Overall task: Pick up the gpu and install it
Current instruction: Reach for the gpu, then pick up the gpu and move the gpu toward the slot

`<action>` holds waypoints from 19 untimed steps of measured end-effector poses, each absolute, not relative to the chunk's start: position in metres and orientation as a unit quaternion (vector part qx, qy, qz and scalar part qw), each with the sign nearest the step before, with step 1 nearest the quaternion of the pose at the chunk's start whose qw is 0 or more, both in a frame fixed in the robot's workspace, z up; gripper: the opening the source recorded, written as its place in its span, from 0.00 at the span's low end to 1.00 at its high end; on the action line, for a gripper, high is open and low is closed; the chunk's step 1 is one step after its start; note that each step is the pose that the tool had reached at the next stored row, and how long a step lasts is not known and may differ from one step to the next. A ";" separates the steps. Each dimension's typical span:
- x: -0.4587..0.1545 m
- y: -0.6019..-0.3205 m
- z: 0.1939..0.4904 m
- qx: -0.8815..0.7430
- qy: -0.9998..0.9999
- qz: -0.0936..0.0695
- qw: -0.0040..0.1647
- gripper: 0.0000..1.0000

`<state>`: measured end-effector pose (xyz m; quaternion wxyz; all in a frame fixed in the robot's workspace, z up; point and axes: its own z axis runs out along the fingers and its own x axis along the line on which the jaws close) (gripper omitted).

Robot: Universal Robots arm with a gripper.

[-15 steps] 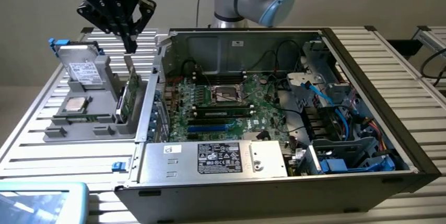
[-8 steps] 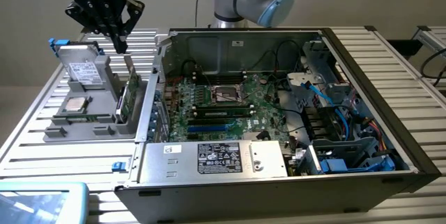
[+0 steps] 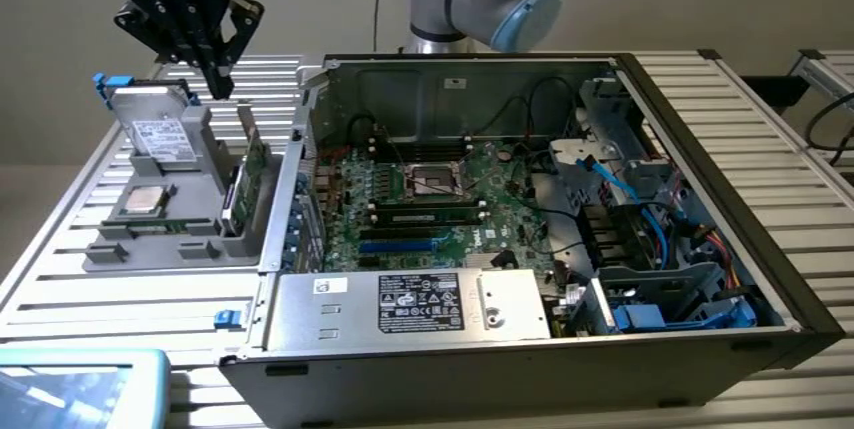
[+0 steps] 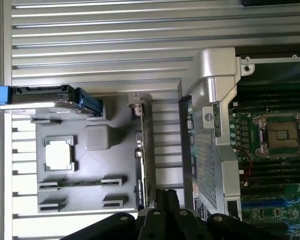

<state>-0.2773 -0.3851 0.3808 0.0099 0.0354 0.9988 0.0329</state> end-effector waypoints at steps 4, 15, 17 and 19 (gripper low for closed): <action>-0.287 -0.383 0.379 0.035 0.999 0.033 0.010 0.12; -0.298 -0.382 0.373 0.034 0.999 0.033 0.010 0.12; -0.298 -0.382 0.373 0.034 0.999 0.033 0.010 0.12; -0.298 -0.382 0.373 0.034 0.999 0.033 0.010 0.12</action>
